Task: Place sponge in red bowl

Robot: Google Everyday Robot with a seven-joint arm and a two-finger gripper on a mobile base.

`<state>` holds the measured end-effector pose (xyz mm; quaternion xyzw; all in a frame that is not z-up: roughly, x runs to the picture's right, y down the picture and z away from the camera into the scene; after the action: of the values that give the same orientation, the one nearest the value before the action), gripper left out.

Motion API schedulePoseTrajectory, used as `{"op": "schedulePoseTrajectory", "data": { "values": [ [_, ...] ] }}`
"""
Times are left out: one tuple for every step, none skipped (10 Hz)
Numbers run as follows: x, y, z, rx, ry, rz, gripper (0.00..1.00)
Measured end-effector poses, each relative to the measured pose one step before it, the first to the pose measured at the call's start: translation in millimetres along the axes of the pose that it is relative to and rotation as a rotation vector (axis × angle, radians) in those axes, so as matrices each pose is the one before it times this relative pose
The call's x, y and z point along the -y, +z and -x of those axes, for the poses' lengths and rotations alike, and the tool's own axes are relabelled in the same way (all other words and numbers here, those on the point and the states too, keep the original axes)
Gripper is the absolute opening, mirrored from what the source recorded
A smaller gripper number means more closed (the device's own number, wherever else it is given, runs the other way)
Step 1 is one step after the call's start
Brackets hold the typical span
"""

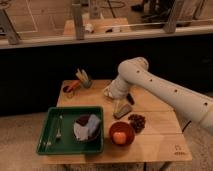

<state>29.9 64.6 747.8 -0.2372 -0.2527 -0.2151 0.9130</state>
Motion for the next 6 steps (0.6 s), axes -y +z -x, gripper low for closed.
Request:
{"op": "schedulePoseTrajectory", "data": {
  "values": [
    [0.77, 0.75, 1.34, 0.00308, -0.00495, 0.00161, 0.80],
    [-1.68, 5.63, -0.10, 0.01691, -0.02036, 0.01614, 0.80],
    [-0.21, 13.80, 4.38, 0.02220, -0.05620, 0.03440, 0.80],
    [1.29, 10.10, 5.66, 0.01235, -0.05845, 0.02127, 0.80],
    [0.33, 10.84, 8.72, 0.01034, -0.10693, 0.02875, 0.80],
    [-0.83, 8.41, 7.46, 0.01034, -0.10372, 0.03045, 0.80]
  ]
}}
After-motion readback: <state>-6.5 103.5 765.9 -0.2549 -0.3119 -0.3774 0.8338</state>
